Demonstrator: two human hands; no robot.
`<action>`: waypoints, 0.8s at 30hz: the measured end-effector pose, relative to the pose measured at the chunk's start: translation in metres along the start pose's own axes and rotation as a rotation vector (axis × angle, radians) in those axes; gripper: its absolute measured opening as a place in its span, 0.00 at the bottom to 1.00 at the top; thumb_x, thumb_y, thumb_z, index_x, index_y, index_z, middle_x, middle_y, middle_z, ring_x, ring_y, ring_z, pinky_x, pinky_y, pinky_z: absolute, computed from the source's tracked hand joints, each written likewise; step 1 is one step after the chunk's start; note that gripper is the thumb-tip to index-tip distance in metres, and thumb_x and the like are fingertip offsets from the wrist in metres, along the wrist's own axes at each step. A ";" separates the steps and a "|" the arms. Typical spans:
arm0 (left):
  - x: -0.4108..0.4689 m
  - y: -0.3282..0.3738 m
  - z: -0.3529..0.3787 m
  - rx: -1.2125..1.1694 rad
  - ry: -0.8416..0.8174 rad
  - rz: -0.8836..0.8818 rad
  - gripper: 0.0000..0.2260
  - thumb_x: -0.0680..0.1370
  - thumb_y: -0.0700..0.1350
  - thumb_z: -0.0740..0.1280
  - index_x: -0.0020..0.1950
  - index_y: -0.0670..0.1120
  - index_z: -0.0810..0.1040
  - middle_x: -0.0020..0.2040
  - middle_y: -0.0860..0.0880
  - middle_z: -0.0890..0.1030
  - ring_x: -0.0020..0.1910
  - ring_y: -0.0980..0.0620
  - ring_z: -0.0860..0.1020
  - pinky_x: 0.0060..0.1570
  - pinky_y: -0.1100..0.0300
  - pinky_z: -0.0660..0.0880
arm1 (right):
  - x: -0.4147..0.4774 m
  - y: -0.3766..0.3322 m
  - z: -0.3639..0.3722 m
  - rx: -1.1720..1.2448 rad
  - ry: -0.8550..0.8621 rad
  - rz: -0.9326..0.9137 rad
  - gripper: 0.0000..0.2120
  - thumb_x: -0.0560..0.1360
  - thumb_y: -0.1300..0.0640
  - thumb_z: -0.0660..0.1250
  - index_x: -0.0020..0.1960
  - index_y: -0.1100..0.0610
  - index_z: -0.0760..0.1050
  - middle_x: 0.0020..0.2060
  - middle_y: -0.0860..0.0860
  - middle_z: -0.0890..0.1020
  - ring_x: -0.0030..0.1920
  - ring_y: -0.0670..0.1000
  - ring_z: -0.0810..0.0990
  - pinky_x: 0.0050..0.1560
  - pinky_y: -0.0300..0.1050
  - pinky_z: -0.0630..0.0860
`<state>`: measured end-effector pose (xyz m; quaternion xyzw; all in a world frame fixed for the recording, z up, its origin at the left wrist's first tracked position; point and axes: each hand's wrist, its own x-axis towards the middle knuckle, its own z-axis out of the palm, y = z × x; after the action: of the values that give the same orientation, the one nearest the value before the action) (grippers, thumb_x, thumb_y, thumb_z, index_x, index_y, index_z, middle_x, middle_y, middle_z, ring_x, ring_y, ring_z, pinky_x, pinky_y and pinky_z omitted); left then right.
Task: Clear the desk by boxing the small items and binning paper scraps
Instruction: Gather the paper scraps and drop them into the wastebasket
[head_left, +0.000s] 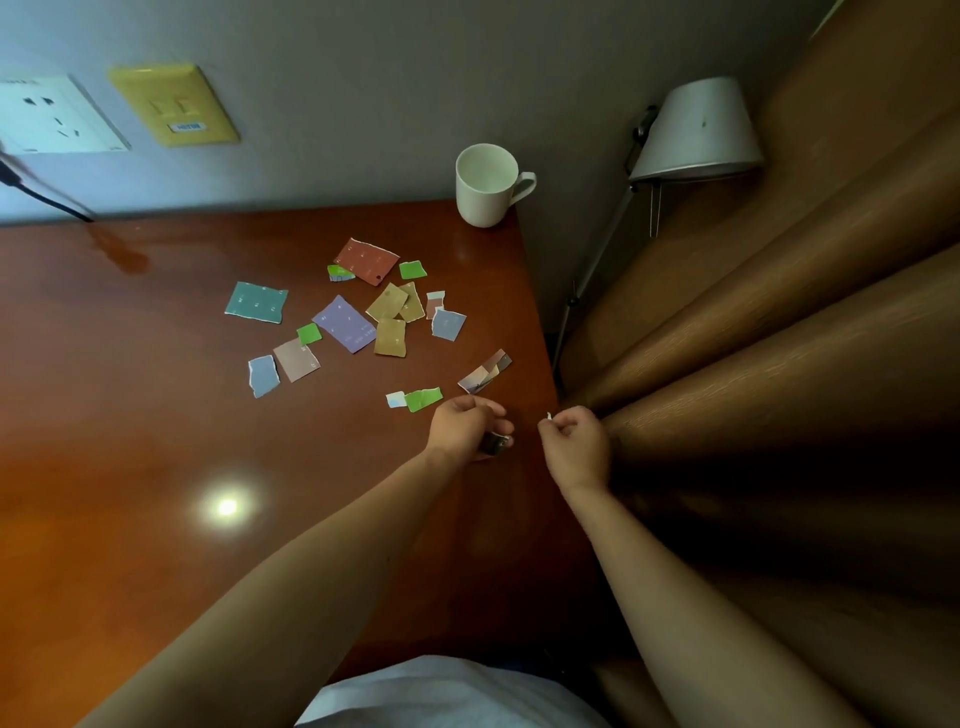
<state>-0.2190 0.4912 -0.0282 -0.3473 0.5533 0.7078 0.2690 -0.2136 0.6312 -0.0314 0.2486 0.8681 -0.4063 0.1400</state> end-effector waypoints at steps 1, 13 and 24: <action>-0.001 0.000 -0.002 -0.008 0.012 0.009 0.12 0.77 0.31 0.57 0.42 0.43 0.76 0.30 0.47 0.81 0.27 0.52 0.80 0.30 0.60 0.76 | -0.001 -0.006 0.004 0.102 -0.035 0.043 0.04 0.76 0.57 0.65 0.47 0.58 0.74 0.36 0.50 0.76 0.36 0.50 0.76 0.35 0.43 0.72; -0.010 0.009 -0.040 -0.426 0.167 0.009 0.18 0.72 0.23 0.48 0.45 0.40 0.72 0.36 0.42 0.79 0.35 0.46 0.82 0.33 0.59 0.80 | -0.007 -0.057 0.028 0.557 -0.426 0.269 0.10 0.74 0.64 0.55 0.42 0.59 0.75 0.32 0.52 0.73 0.29 0.49 0.70 0.30 0.42 0.66; 0.001 0.009 -0.076 0.526 0.351 0.310 0.06 0.76 0.42 0.64 0.52 0.48 0.74 0.44 0.52 0.77 0.45 0.50 0.76 0.42 0.58 0.72 | -0.004 -0.068 0.064 0.087 -0.294 -0.073 0.07 0.75 0.63 0.67 0.52 0.59 0.79 0.44 0.50 0.79 0.44 0.48 0.76 0.44 0.39 0.73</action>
<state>-0.2117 0.4152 -0.0349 -0.2942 0.8006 0.5030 0.1396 -0.2447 0.5432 -0.0275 0.1605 0.8284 -0.4803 0.2395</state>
